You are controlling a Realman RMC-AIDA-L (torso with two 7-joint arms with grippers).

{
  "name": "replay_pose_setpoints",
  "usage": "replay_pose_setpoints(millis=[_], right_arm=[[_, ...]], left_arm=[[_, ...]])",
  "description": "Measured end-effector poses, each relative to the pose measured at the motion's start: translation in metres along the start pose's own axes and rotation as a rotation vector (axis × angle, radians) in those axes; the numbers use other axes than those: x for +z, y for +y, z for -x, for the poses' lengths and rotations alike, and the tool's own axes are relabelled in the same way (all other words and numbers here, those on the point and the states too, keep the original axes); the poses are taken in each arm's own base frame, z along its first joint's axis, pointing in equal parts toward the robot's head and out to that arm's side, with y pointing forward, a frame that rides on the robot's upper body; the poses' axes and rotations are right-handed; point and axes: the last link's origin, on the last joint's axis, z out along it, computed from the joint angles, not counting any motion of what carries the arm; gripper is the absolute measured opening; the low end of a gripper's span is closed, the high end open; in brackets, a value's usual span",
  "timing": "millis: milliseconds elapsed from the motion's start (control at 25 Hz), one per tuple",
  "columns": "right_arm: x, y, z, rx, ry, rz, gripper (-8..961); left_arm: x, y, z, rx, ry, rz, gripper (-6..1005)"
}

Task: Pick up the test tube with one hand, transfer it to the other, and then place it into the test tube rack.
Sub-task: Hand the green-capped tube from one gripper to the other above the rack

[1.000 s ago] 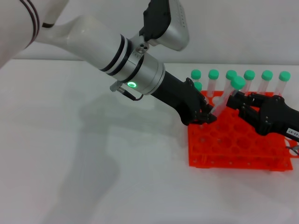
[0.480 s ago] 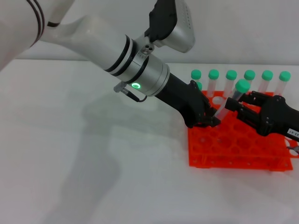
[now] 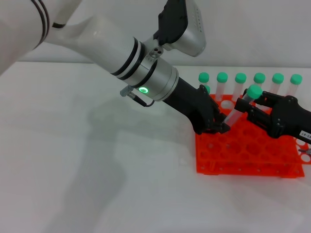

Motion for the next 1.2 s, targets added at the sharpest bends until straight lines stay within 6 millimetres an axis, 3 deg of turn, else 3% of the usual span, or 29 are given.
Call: replay_pose_setpoints(millis=[1200], right_arm=[[0.0019, -0.0007, -0.0008, -0.011, 0.006, -0.005, 205]], left_arm=[[0.0022, -0.001, -0.005, 0.015, -0.004, -0.004, 227]])
